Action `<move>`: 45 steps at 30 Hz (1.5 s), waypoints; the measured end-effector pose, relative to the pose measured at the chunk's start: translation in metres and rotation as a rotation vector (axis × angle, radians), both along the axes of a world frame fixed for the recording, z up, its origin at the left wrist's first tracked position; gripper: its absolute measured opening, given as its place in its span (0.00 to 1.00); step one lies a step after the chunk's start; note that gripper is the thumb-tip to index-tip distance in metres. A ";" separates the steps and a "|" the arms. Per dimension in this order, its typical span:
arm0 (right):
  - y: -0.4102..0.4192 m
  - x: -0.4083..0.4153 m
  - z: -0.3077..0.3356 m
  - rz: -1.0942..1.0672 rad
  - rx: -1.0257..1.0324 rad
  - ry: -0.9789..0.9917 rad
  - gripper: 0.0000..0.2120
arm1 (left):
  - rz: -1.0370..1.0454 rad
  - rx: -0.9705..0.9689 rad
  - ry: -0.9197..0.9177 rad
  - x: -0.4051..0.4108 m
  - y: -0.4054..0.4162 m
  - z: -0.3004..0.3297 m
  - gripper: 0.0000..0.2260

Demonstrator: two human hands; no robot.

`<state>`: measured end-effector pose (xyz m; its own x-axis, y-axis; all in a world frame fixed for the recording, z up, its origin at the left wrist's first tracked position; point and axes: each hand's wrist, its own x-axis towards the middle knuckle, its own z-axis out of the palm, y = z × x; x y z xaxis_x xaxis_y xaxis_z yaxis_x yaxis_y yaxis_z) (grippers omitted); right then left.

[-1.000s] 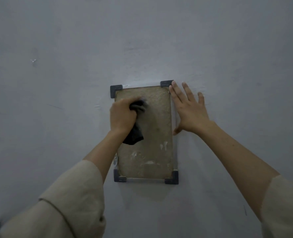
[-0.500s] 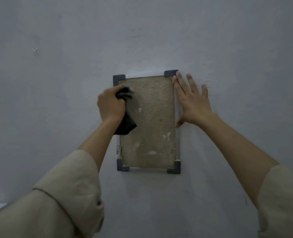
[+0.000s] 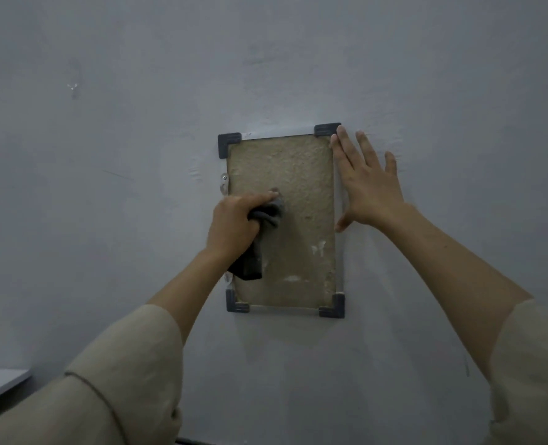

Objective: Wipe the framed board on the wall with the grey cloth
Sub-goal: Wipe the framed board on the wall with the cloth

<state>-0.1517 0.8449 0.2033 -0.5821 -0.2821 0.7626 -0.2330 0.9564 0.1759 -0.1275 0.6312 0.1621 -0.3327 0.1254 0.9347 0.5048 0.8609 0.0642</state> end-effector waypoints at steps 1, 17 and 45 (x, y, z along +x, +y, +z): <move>0.000 0.000 0.000 0.002 0.000 0.000 0.70 | 0.007 -0.041 -0.014 0.001 -0.005 0.002 0.23; 0.000 0.003 0.000 0.004 0.004 -0.014 0.69 | 0.115 0.277 0.050 -0.003 -0.021 0.001 0.22; 0.002 0.003 0.001 0.015 -0.001 -0.011 0.69 | 0.117 0.341 0.106 -0.005 -0.030 0.015 0.23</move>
<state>-0.1491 0.8468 0.2039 -0.5858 -0.2901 0.7568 -0.2495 0.9530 0.1722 -0.1330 0.6011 0.1773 -0.2254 -0.2326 0.9461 0.4231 0.8513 0.3101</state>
